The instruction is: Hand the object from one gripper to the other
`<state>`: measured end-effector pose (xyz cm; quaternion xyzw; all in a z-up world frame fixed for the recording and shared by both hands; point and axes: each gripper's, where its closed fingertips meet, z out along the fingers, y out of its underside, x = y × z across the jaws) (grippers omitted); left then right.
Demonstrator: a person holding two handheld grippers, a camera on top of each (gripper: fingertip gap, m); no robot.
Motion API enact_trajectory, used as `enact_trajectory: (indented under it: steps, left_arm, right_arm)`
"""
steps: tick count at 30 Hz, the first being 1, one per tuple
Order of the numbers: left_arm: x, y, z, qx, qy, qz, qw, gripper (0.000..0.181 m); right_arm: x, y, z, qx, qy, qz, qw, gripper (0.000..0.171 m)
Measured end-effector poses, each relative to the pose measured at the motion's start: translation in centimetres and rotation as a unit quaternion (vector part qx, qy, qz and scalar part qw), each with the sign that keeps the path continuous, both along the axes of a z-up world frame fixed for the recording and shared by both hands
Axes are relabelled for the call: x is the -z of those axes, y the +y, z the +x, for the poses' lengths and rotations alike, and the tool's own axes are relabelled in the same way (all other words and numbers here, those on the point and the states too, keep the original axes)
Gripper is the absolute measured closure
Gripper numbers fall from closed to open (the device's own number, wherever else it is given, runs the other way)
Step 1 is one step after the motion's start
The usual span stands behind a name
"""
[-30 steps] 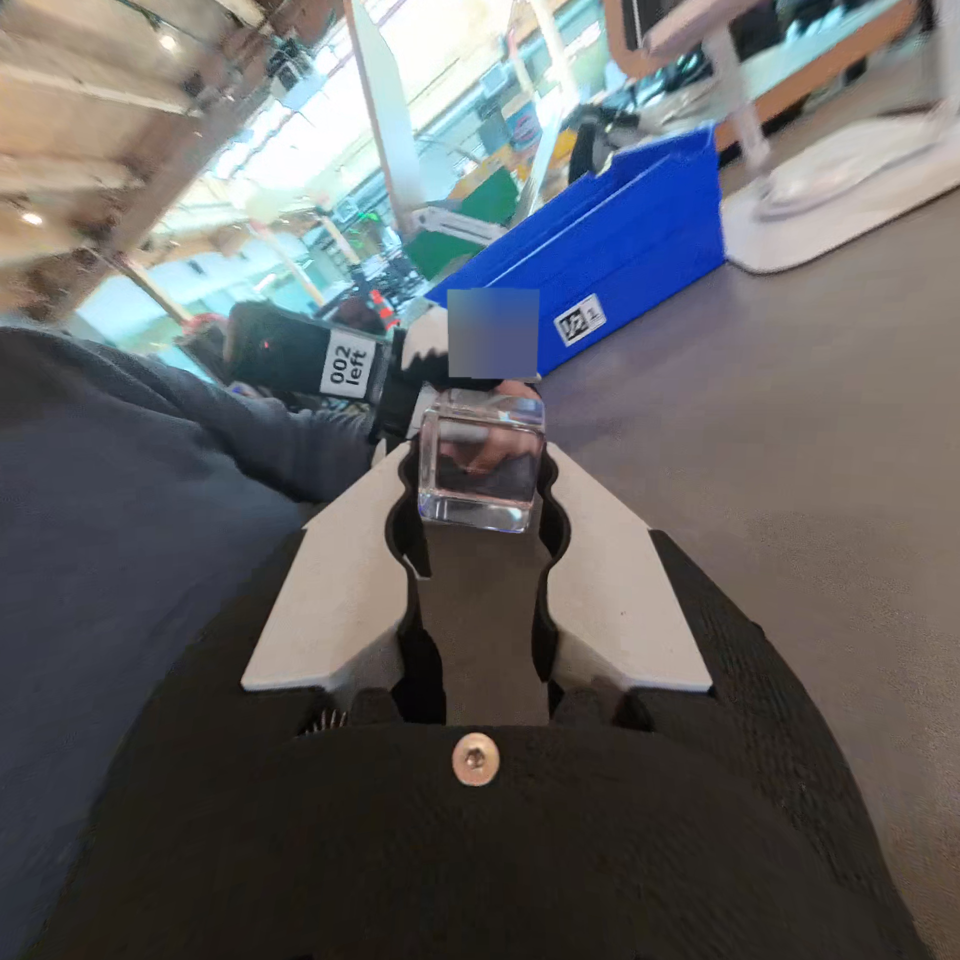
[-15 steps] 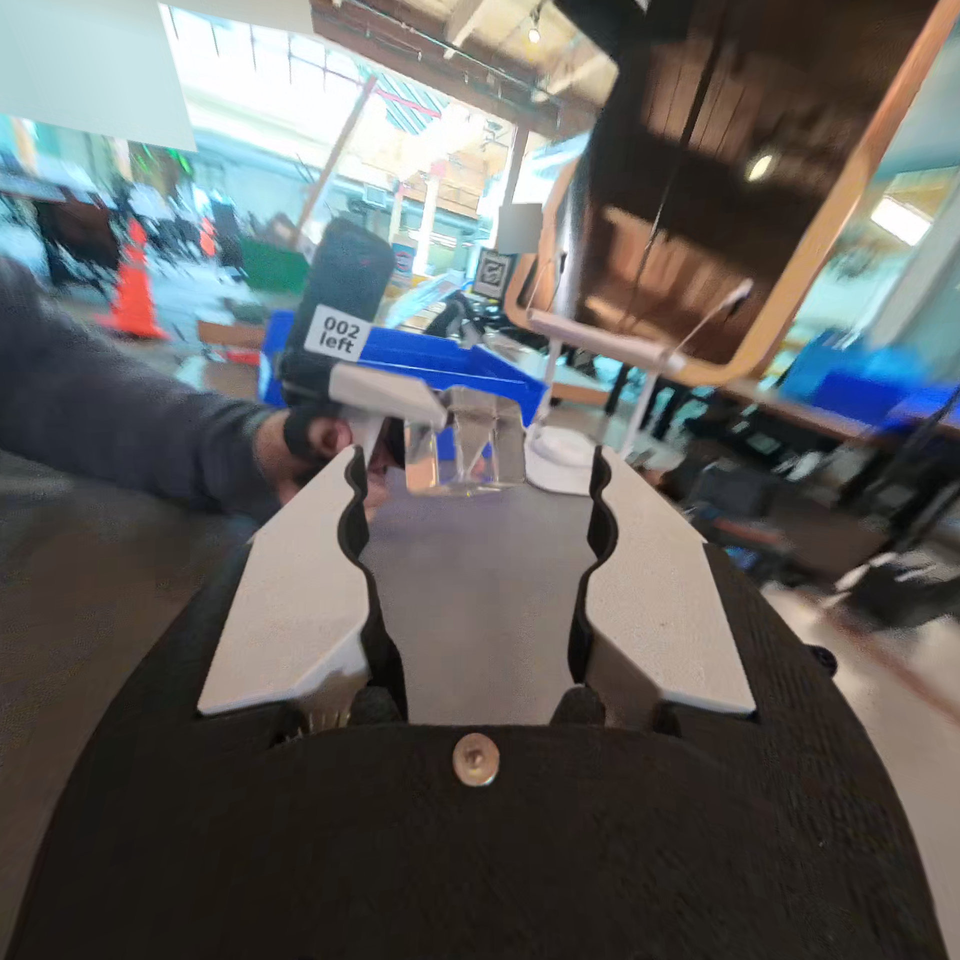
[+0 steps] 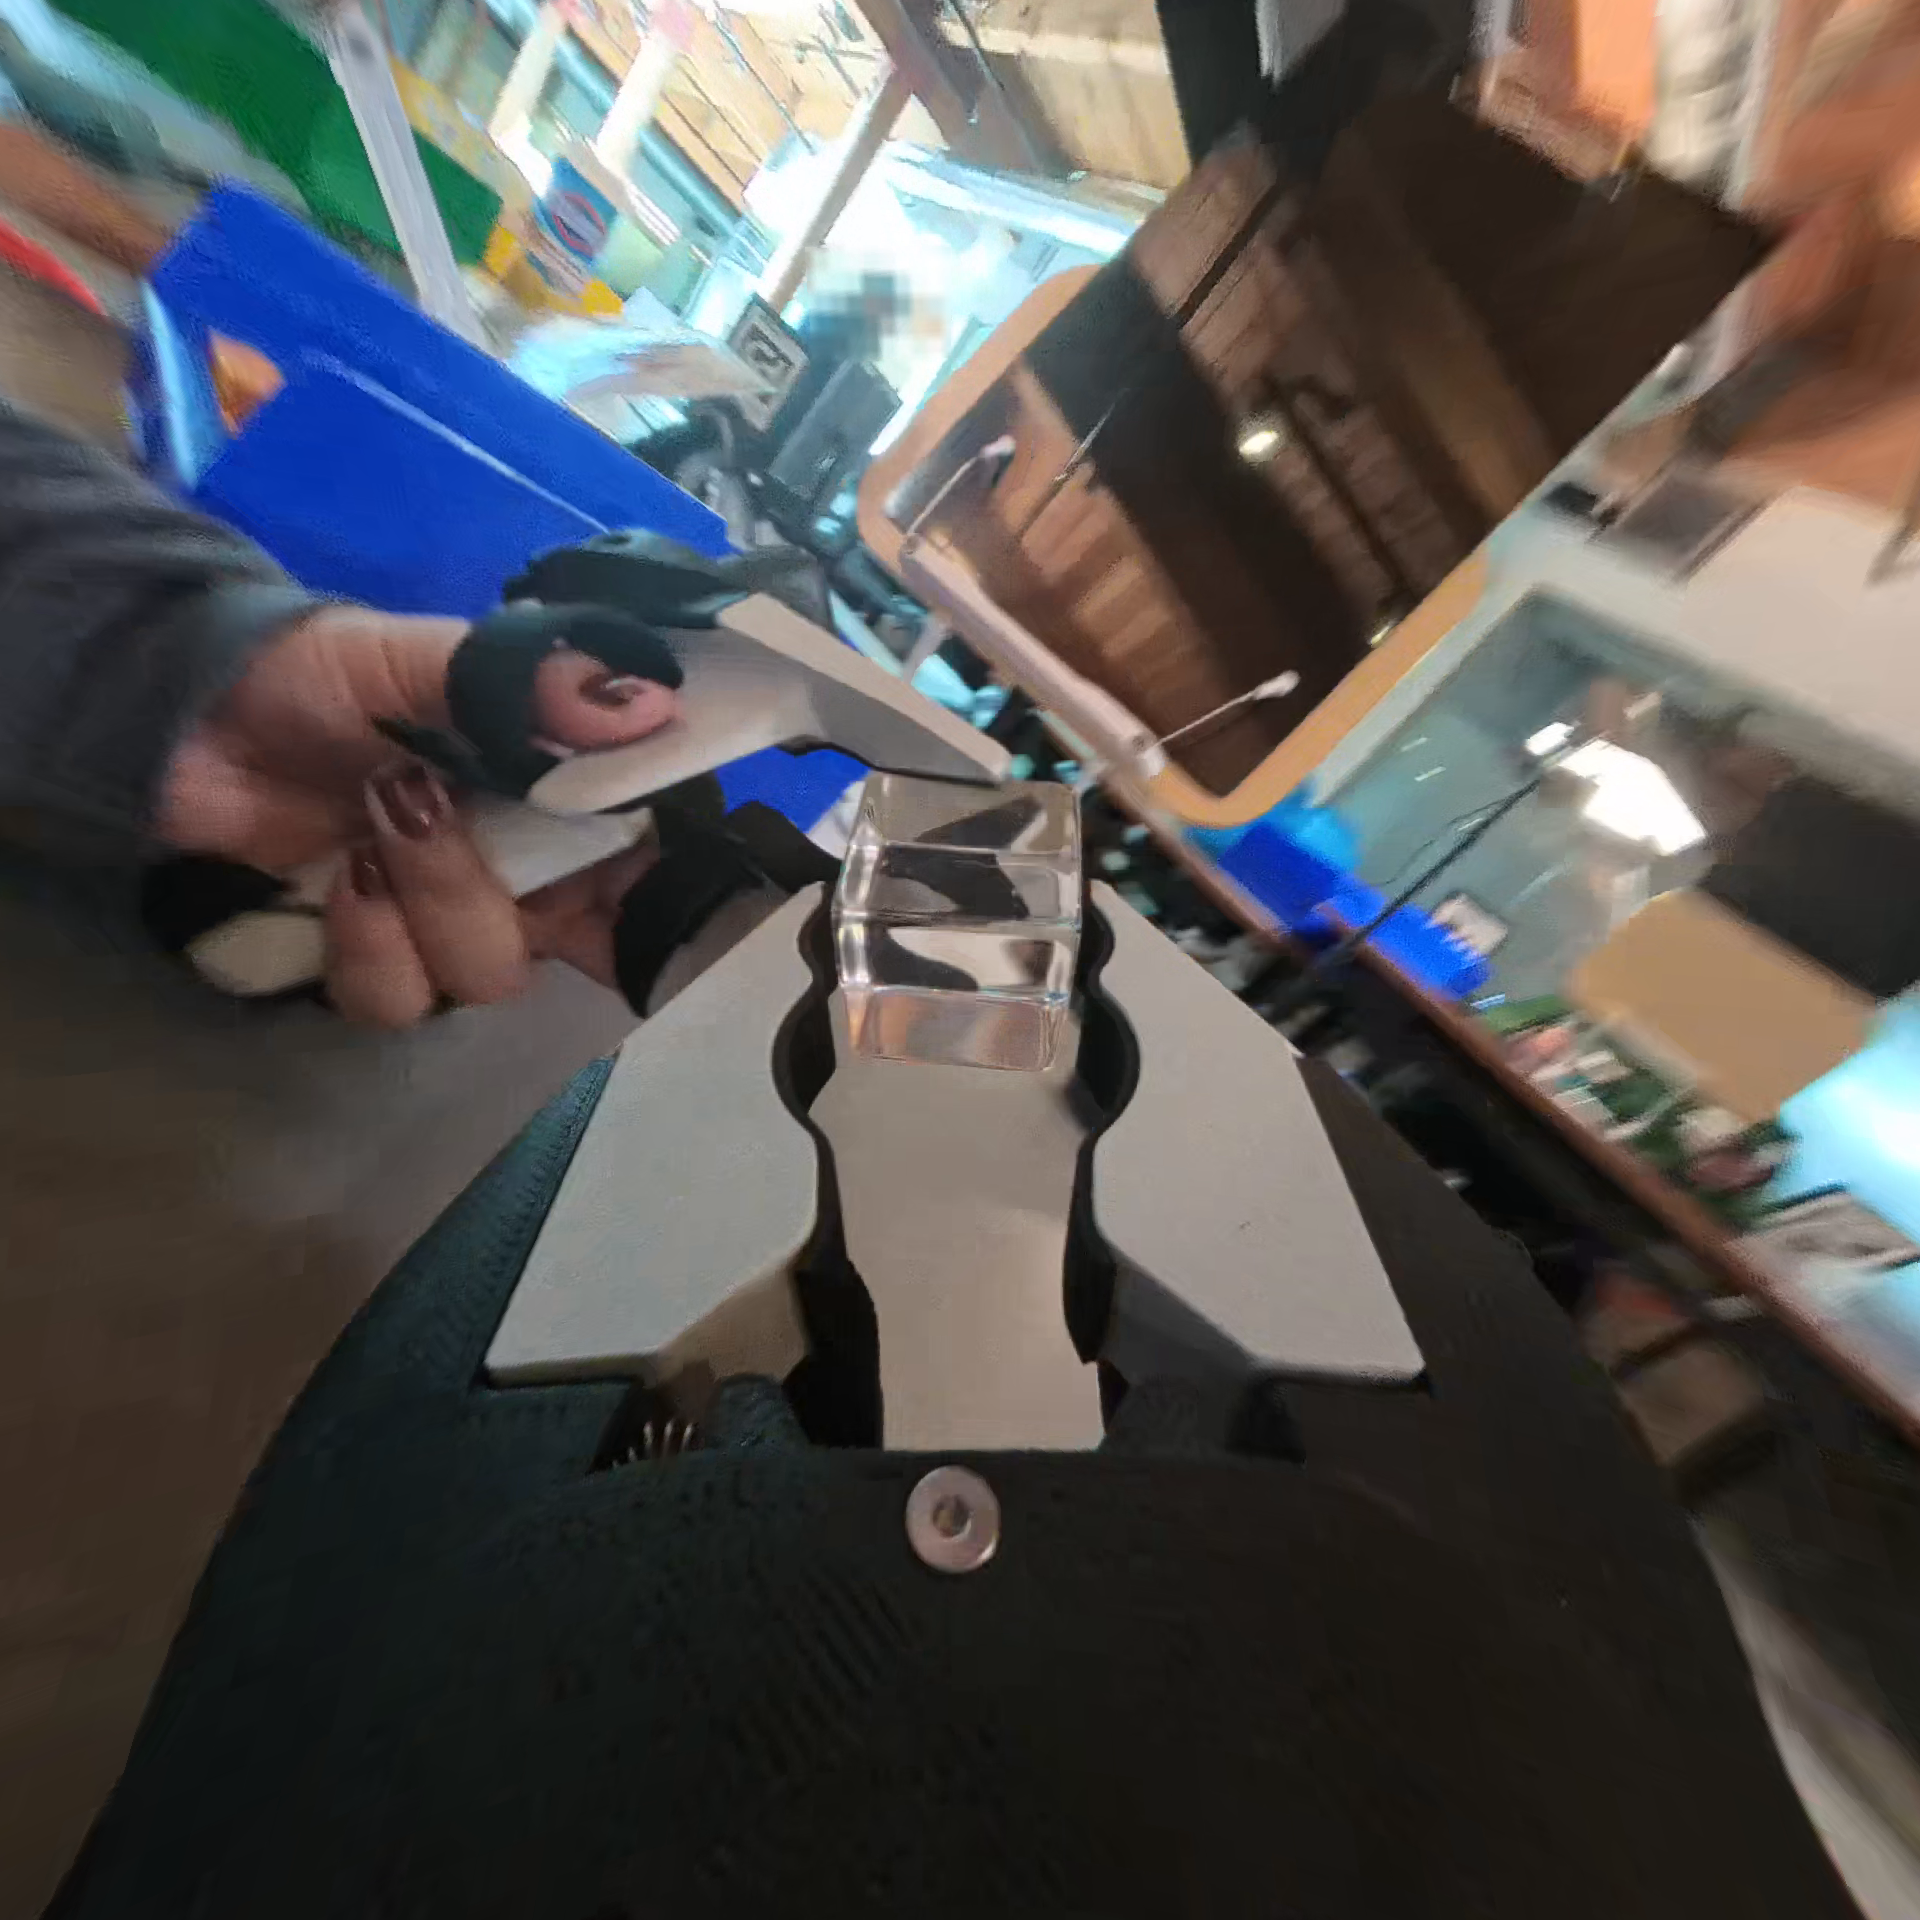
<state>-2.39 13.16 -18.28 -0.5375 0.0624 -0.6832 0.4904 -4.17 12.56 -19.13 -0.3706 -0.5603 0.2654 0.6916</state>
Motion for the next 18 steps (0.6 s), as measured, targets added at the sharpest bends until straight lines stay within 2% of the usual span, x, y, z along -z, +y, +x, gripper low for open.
enact_trajectory:
  steps: [2,4,7,11,13,16,17,18]
  left_arm:
    - [0.4,0.0,0.1,-0.017,0.060,0.039,0.997,0.122]
    - [1.5,-0.1,0.6,-0.058,0.187,0.119,0.973,0.111]
    - [3.0,-0.9,1.4,-0.106,0.368,0.261,0.886,0.094]
    - [4.0,-2.0,2.3,-0.164,0.501,0.430,0.732,0.099]
    - [4.6,-2.3,2.7,-0.181,0.540,0.477,0.670,0.104]
    - [5.8,-2.4,3.3,-0.174,0.568,0.501,0.630,0.114]
    - [5.7,-2.5,3.3,-0.179,0.569,0.507,0.622,0.137]
    - [5.6,-2.4,3.3,-0.186,0.569,0.508,0.619,0.138]
  right_arm:
    - [0.6,0.7,0.2,-0.040,-0.013,-0.117,0.992,0.127]
    - [1.3,0.5,0.4,-0.105,-0.035,-0.242,0.964,0.128]
    - [2.8,-1.0,1.0,-0.219,-0.093,-0.399,0.885,0.128]
    - [4.2,-2.9,1.4,-0.292,-0.147,-0.524,0.787,0.128]
    - [4.3,-3.7,1.5,-0.323,-0.159,-0.573,0.736,0.128]
    - [3.9,-4.5,1.7,-0.357,-0.159,-0.608,0.690,0.128]
    - [3.8,-4.6,1.7,-0.363,-0.158,-0.610,0.687,0.128]
    - [3.7,-4.6,1.7,-0.362,-0.155,-0.607,0.690,0.128]
